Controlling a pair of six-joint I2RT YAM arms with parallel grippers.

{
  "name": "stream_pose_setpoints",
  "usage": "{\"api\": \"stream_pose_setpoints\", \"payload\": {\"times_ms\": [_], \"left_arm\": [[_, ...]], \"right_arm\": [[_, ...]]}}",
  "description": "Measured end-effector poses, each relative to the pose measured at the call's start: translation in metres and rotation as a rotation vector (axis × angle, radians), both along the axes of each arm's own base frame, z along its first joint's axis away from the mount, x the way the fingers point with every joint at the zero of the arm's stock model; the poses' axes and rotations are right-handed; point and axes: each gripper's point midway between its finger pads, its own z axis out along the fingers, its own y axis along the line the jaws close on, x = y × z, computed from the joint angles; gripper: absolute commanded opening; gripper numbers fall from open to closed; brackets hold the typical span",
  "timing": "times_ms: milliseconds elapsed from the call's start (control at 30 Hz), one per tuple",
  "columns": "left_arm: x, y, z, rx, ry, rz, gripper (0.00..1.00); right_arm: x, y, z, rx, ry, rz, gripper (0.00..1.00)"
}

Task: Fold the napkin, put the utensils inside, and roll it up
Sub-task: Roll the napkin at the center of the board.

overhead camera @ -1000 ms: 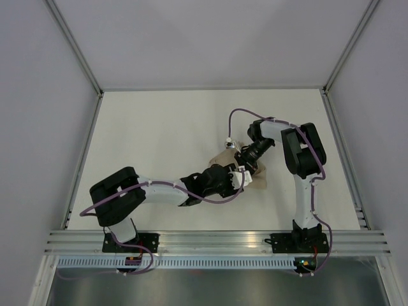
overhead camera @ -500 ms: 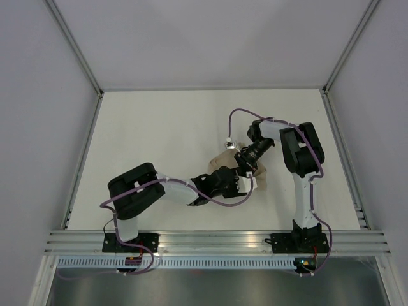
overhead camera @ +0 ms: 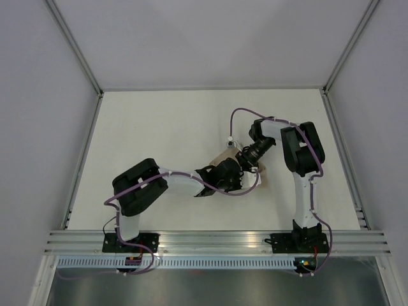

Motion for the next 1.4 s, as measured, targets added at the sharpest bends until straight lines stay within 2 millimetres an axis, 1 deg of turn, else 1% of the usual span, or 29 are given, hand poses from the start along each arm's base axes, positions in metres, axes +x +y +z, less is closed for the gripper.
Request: {"api": "stream_pose_setpoints", "payload": {"times_ms": [67,167,333,400,467,567,667,733,833,900,1000,1067,1133,1200,1267,1333,1400], "left_arm": [[-0.001,-0.001,-0.001,0.002,0.041,-0.021,0.02],[-0.001,-0.003,-0.003,-0.008,0.100,-0.045,0.02],[0.005,-0.007,-0.001,-0.051,0.192,-0.058,0.02],[0.007,-0.008,-0.001,-0.066,0.227,-0.058,0.02],[0.008,-0.009,-0.001,-0.078,0.266,-0.062,0.02],[0.010,-0.007,0.000,-0.102,0.335,-0.061,0.02],[0.012,-0.006,0.001,-0.127,0.412,-0.062,0.02],[0.013,-0.006,0.001,-0.144,0.478,-0.065,0.02],[0.015,-0.005,0.002,-0.165,0.584,-0.064,0.02],[0.017,-0.004,0.002,-0.178,0.655,-0.062,0.02],[0.019,-0.003,0.002,-0.193,0.766,-0.057,0.02],[0.021,-0.003,0.002,-0.194,0.835,-0.045,0.02],[0.022,-0.002,0.002,-0.192,0.897,-0.035,0.02],[0.023,-0.002,0.002,-0.186,0.959,-0.021,0.02],[0.023,-0.001,0.002,-0.178,1.003,-0.009,0.02],[0.023,-0.001,0.001,-0.168,1.034,0.004,0.02],[0.023,0.000,0.001,-0.160,1.067,0.014,0.02]], "right_arm": [[0.000,-0.001,0.003,-0.003,0.011,-0.010,0.55],[0.003,-0.004,0.010,-0.002,-0.001,-0.022,0.62],[0.014,-0.012,0.014,-0.002,-0.057,-0.039,0.64],[0.023,-0.016,0.015,0.002,-0.091,-0.052,0.64],[0.036,-0.021,0.017,0.008,-0.138,-0.075,0.64],[0.058,-0.035,0.025,0.019,-0.208,-0.132,0.64],[0.077,-0.054,0.038,0.031,-0.277,-0.201,0.65],[0.086,-0.065,0.048,0.038,-0.327,-0.240,0.65],[0.094,-0.079,0.065,0.049,-0.432,-0.282,0.66],[0.085,-0.081,0.072,0.052,-0.492,-0.289,0.68],[0.061,-0.078,0.083,0.057,-0.586,-0.290,0.69],[0.054,-0.075,0.086,0.060,-0.670,-0.281,0.70],[0.043,-0.073,0.083,0.042,-0.757,-0.268,0.71],[0.030,-0.065,0.073,0.020,-0.842,-0.231,0.73],[0.016,-0.054,0.063,0.005,-0.917,-0.176,0.76],[0.003,-0.038,0.053,0.005,-0.998,-0.108,0.76],[-0.002,-0.028,0.048,0.004,-1.047,-0.070,0.76]]}}
